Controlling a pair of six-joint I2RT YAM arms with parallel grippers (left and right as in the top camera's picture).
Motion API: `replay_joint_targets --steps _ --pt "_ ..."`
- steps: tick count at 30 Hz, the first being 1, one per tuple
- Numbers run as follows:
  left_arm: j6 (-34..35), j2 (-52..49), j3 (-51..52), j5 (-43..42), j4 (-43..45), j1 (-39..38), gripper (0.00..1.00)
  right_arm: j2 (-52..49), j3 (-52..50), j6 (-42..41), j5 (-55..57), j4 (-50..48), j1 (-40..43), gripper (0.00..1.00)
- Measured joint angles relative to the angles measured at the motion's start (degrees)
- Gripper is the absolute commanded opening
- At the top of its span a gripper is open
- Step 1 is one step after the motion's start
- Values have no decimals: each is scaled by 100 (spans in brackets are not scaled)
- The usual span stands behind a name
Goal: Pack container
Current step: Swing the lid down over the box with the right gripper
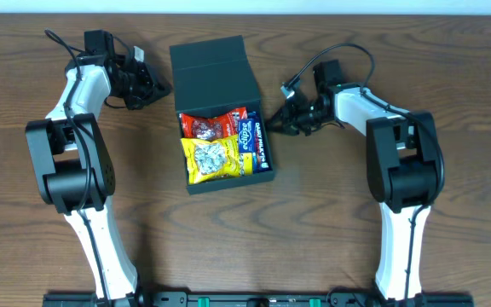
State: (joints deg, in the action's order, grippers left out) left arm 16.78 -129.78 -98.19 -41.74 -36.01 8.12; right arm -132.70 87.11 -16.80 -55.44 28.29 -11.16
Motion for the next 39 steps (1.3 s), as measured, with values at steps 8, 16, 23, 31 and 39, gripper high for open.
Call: replay_joint_targets --steps 8,16,23,31,39 --pt "107 0 0 85 -107 -103 6 0 -4 -610 284 -1202 236 1" --pt "140 0 0 280 -109 -258 6 0 -7 -970 798 -2074 205 1" --pt "144 0 0 286 -107 -267 6 -157 -7 -1609 791 -2951 164 1" --pt "144 -50 0 264 -20 -267 6 -557 33 -2065 520 -3239 31 1" --pt "190 -330 0 96 186 -267 6 -566 44 -2164 483 -3257 -61 1"
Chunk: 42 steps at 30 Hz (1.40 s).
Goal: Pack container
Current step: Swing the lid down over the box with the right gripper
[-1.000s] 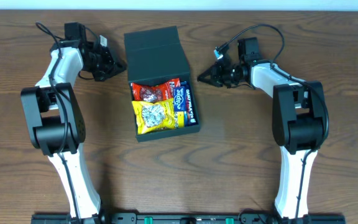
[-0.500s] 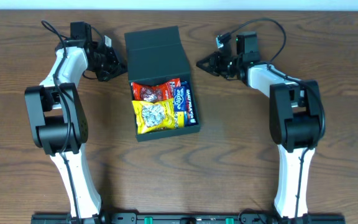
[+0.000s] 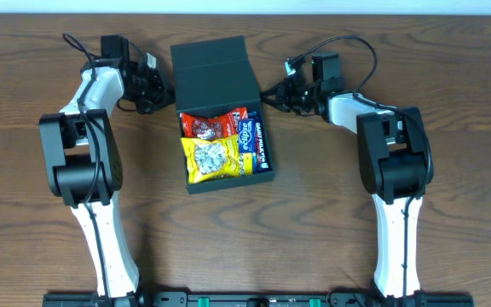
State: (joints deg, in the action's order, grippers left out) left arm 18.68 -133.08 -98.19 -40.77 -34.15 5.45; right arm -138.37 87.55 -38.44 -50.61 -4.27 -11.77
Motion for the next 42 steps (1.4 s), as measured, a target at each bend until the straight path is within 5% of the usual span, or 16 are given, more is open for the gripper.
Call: replay_joint_targets --steps 25,42 --pt "179 -184 -437 -1309 688 7 6 -129 927 76 -1086 -896 -31 1" --pt "-1504 885 -916 -1047 -992 7 6 -118 1311 160 -1982 -111 -4 1"
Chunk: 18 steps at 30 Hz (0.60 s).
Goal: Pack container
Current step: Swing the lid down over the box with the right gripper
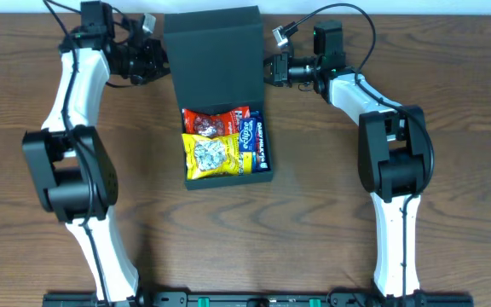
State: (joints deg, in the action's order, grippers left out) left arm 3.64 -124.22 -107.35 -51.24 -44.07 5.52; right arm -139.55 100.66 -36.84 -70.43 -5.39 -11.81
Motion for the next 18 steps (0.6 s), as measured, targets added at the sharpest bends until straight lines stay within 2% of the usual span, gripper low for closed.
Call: replay_joint_targets --steps 8,18 --pt "-848 581 -20 260 -743 -7 6 216 2 7 -273 229 -28 2" --pt "-1469 776 -26 953 -1569 -7 6 291 22 275 -356 1467 -214 1"
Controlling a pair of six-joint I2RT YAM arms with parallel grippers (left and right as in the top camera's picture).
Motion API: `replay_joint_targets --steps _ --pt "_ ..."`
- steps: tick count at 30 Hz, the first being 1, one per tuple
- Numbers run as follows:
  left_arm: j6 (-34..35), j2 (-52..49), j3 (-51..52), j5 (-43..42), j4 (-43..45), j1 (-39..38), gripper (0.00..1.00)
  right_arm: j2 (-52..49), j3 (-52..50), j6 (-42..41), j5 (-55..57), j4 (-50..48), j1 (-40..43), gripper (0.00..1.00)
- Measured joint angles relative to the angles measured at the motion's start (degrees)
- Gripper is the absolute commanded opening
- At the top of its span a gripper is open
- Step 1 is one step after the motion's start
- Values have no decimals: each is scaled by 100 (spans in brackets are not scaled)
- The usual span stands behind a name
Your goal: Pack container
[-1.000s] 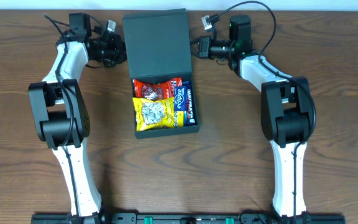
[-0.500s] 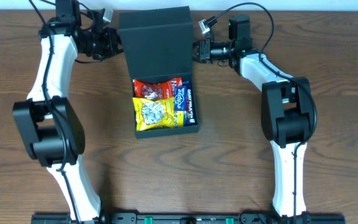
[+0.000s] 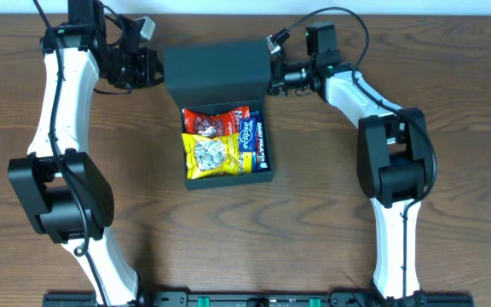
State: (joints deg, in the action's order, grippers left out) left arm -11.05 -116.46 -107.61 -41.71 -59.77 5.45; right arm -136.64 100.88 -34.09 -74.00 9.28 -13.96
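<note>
A black box [image 3: 228,182] stands open mid-table. Inside lie a red snack packet [image 3: 206,124], a yellow packet [image 3: 214,156] and a blue packet [image 3: 255,141]. Its hinged lid [image 3: 216,72] is raised off the table behind the box and tilts over its back edge. My left gripper [image 3: 154,68] is at the lid's left edge and my right gripper [image 3: 271,75] at its right edge. Each seems shut on the lid, though the fingertips are small and dark against it.
Brown wooden tabletop [image 3: 314,222] all round the box. Cables loop above both wrists near the table's far edge. The arm bases stand at the front left and front right.
The lid now looks shorter from above and tips further over the box's back edge. Both grippers have stayed on its side edges and shifted slightly toward the box.
The lid first lay flat behind the open box, with both grippers off to its sides. They then closed in on the lid's left and right edges. After that the lid was lifted at the far end, and now it tilts over the packets.
</note>
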Motion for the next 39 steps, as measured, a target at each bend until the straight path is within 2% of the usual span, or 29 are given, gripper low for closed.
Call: replay_joint_targets --steps 7,19,29,34,39 --pt "-278 0 0 149 -153 11 6 -2 0 92 -11 120 -33 1" --pt "-289 2 0 181 -138 199 6 -2 0 271 560 122 -31 1" --pt "332 2 0 1032 -149 195 6 122 0 651 1285 280 354 2" --pt "737 4 129 1296 -269 195 6 476 2 1097 1449 863 791 1" --pt "997 13 922 1338 -37 173 6 787 4 1714 1840 1888 931 1"
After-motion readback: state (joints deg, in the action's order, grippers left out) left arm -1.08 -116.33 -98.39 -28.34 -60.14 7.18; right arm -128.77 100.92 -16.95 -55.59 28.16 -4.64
